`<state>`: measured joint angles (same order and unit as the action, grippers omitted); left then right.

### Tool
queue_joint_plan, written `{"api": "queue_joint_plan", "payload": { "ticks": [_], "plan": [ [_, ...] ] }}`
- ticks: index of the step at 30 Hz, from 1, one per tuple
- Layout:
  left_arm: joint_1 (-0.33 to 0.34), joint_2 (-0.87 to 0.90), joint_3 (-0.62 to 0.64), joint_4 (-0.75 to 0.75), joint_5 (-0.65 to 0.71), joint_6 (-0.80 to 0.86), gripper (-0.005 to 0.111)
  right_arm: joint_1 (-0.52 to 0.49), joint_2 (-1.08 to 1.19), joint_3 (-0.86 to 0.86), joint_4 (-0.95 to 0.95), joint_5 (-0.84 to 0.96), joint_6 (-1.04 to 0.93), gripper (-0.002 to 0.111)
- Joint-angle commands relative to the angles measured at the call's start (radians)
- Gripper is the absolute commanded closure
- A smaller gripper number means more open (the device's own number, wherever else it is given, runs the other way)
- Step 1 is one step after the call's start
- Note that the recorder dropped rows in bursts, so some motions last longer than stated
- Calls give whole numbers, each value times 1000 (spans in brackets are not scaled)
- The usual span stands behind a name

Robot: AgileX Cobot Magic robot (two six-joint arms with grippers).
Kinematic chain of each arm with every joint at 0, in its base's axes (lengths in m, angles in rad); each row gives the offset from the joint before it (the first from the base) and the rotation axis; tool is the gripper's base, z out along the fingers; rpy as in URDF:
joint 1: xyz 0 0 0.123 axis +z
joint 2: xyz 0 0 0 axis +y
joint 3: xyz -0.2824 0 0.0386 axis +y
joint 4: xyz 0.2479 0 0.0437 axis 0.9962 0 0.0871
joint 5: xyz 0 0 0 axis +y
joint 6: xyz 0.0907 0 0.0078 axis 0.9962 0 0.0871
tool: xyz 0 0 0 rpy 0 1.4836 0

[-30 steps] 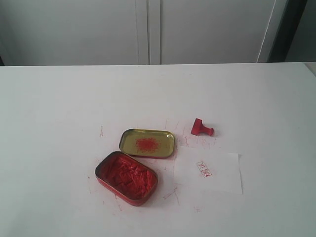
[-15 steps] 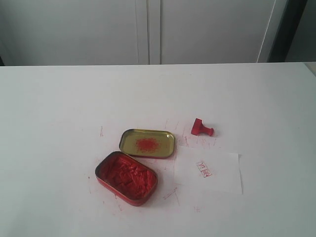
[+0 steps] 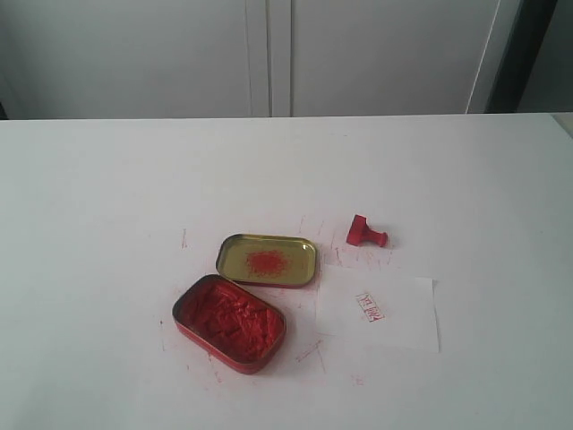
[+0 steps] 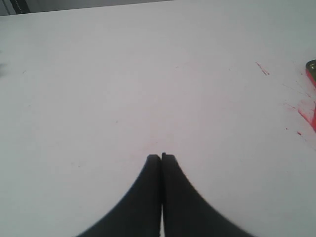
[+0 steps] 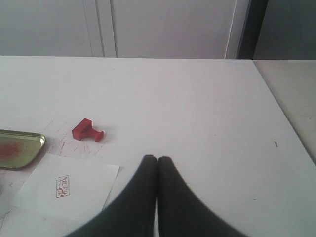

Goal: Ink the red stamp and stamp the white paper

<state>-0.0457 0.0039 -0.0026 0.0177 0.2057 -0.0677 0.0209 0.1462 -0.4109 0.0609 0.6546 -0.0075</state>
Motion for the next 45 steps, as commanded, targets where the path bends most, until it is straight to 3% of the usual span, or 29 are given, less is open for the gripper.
{"api": "queue_joint_plan", "payload": {
  "ticks": [1,29,45],
  "plan": [
    [3,-4,3,-1,-4,-3,107,2,-4,6,-11,-7,8,108],
    [3,-4,3,-1,-4,-3,107,2,-80,9,-13,-8,8,108],
    [3,-4,3,-1,-4,-3,107,2,-146,228,-87,-151,8,108]
  ]
}}
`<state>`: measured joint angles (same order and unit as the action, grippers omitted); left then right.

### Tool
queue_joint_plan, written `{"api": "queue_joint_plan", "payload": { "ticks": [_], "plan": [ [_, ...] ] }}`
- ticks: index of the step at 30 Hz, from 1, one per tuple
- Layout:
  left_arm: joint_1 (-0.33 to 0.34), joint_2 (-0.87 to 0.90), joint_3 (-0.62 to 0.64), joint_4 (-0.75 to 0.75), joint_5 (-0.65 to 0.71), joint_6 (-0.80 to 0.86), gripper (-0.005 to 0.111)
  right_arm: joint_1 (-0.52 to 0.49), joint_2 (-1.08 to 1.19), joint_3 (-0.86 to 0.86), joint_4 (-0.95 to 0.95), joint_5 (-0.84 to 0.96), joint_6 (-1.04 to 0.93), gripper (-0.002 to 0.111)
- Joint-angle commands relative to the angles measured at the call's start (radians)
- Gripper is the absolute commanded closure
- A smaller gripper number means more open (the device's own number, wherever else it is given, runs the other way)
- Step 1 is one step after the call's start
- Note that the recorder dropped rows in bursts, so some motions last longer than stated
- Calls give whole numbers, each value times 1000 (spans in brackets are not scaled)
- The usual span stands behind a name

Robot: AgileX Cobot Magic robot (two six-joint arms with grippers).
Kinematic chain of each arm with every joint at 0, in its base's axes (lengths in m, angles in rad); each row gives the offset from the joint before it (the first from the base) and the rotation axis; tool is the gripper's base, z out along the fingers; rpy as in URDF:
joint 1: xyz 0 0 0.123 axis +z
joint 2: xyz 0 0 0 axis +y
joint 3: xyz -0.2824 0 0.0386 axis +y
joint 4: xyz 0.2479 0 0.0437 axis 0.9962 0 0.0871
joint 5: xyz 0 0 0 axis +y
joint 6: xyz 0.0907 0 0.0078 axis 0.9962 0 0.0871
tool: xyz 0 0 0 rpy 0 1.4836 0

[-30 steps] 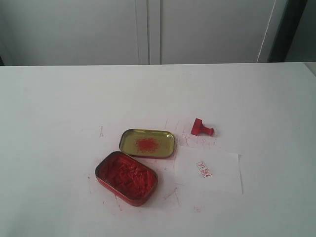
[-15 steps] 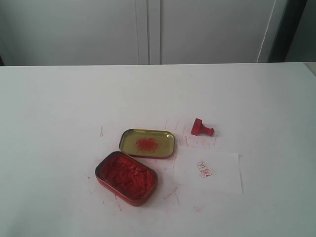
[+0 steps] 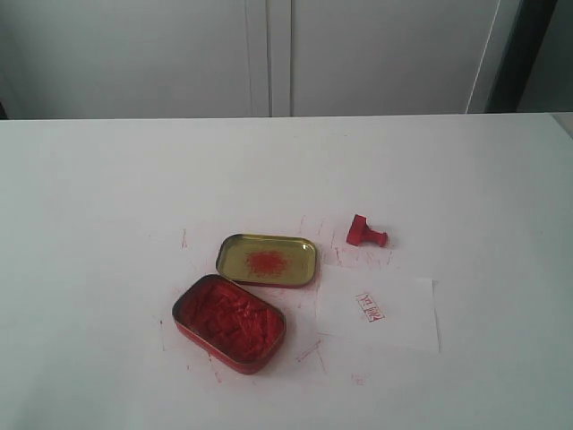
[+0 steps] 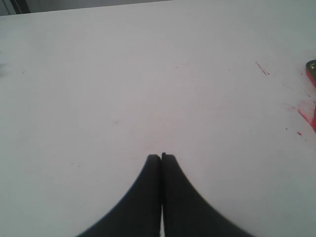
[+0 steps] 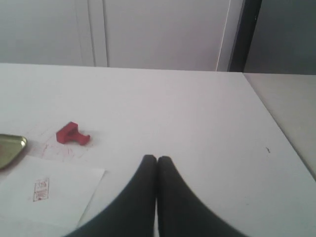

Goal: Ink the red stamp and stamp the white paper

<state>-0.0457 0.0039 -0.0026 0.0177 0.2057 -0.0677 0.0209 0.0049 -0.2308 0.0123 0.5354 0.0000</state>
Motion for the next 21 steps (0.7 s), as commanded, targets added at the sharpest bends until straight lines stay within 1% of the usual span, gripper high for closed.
{"api": "queue_joint_plan", "payload": {
  "ticks": [1,5,21],
  "plan": [
    [3,-4,3,-1,-4,-3,107,2,-5,58,-39,-55,0,108],
    [3,-4,3,-1,-4,-3,107,2,-5,97,-39,-139,0,108],
    [3,-4,3,-1,-4,-3,107,2,-5,231,-39,-171,0,108]
  ]
}}
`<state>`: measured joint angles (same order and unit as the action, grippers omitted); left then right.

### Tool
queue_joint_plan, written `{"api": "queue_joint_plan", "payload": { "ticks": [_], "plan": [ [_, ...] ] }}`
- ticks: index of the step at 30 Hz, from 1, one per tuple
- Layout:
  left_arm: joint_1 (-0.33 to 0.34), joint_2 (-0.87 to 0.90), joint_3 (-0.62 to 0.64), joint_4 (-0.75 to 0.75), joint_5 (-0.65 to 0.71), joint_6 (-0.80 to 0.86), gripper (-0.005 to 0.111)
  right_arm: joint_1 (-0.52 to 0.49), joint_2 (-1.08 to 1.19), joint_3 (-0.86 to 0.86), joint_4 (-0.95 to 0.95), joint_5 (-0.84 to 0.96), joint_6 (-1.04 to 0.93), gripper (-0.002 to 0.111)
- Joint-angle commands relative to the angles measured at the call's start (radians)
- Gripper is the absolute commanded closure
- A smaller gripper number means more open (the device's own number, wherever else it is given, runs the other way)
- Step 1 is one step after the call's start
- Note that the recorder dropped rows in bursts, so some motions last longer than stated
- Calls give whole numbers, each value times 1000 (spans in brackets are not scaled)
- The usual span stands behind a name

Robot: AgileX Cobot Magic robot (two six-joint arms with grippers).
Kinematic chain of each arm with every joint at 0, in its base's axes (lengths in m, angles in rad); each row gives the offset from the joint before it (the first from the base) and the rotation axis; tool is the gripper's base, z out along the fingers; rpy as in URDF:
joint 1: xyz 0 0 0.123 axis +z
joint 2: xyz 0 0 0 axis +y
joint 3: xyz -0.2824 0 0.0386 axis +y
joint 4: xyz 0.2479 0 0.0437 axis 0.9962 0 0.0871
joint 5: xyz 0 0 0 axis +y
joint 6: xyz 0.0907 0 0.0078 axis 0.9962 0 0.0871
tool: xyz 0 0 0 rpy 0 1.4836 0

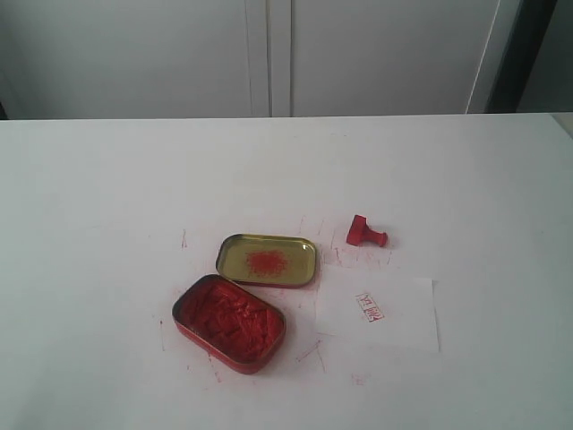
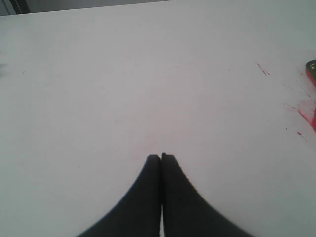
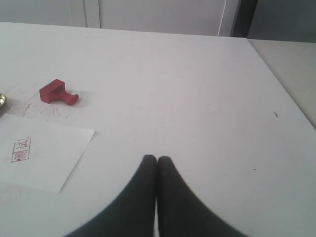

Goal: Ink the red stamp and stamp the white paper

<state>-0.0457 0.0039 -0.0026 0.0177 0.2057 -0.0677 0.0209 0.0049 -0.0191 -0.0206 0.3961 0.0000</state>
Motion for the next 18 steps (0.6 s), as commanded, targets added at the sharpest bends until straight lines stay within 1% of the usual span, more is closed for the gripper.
{"api": "queue_joint_plan", "payload": {
  "ticks": [1,18],
  "plan": [
    [3,-4,3,-1,-4,-3,107,2,-5,19,-6,-36,0,108],
    [3,-4,3,-1,-4,-3,107,2,-5,19,-6,-47,0,108]
  ]
}}
